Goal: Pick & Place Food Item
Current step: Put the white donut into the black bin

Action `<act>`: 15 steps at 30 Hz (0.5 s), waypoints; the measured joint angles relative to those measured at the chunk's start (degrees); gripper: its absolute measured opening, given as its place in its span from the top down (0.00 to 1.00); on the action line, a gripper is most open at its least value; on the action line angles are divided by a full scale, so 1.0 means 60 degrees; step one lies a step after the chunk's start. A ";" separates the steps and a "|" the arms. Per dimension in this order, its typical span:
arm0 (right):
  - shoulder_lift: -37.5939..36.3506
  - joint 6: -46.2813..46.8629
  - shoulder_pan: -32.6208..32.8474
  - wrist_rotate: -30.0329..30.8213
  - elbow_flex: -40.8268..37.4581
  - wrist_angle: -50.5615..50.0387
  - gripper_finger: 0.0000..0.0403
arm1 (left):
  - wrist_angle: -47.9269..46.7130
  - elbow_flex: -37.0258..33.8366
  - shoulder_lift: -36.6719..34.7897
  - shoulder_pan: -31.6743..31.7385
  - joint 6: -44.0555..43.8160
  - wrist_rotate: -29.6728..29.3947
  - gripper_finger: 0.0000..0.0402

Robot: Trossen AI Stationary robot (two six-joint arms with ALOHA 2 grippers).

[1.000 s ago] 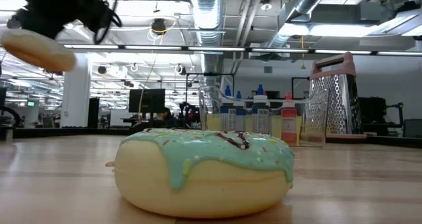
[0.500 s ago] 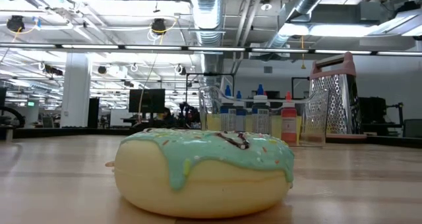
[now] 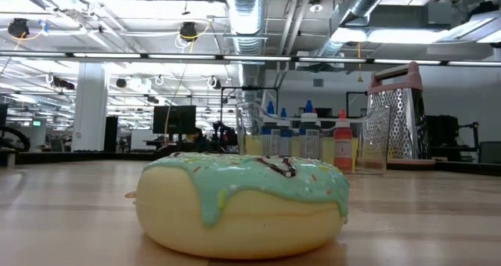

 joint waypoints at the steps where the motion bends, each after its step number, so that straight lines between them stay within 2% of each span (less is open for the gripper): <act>1: 0.0000 0.0003 0.0039 0.0000 0.0000 -0.0022 0.57 | -0.0025 0.0000 0.0117 0.0000 0.0064 0.0068 0.73; 15: 0.0166 0.0178 0.0153 0.0002 -0.0007 -0.0350 0.57 | -0.0414 0.0000 0.1022 -0.0051 0.0328 0.0317 0.73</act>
